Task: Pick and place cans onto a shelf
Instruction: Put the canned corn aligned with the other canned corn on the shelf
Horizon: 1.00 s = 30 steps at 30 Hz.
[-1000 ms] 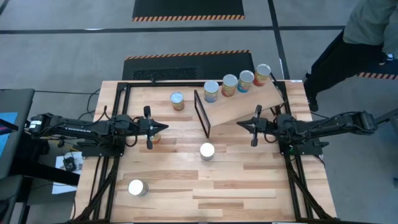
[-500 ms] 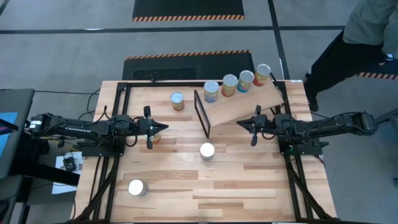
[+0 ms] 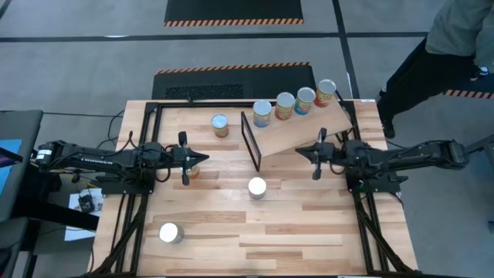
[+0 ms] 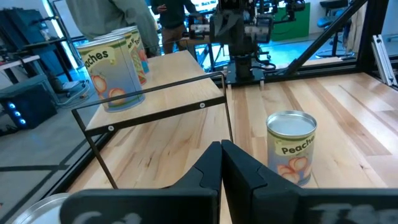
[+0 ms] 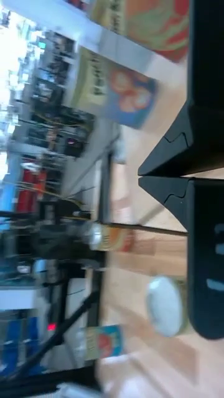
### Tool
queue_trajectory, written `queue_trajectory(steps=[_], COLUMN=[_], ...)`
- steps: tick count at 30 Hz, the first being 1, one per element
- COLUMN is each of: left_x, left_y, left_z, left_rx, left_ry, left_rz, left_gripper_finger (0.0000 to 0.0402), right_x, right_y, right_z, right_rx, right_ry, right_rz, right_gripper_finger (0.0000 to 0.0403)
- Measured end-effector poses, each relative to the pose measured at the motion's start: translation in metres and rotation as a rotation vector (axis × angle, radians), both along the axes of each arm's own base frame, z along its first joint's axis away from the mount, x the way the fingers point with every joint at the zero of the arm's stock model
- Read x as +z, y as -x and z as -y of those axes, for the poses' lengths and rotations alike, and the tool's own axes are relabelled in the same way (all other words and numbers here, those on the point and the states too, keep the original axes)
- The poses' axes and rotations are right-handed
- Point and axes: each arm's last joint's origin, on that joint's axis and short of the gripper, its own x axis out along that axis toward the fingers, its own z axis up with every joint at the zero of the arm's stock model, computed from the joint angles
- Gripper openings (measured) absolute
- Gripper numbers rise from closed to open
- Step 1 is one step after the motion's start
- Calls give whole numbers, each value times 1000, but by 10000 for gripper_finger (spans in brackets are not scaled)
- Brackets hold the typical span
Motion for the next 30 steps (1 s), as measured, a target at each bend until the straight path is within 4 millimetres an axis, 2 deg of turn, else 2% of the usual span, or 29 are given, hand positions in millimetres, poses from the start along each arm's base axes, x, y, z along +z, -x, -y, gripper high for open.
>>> queue_trajectory(steps=[12,19,22,30], left_x=[-1,-6,-10,-2], left_y=[0,-3,-8,-33], left_z=[0,-2,-2,-3], left_rx=[2,65,67,67], left_ry=[14,21,19,24], left_rz=[-10,-37,-83,-149], left_gripper_finger=[0,0,0,0], right_x=[2,-1,-4,-8], right_y=[31,37,36,36], right_z=[-13,-16,-16,-15], right_rx=[99,129,126,114], right_ry=[-39,-18,39,55], right_rz=[-24,13,-20,-61], right_gripper_finger=[29,28,31,28])
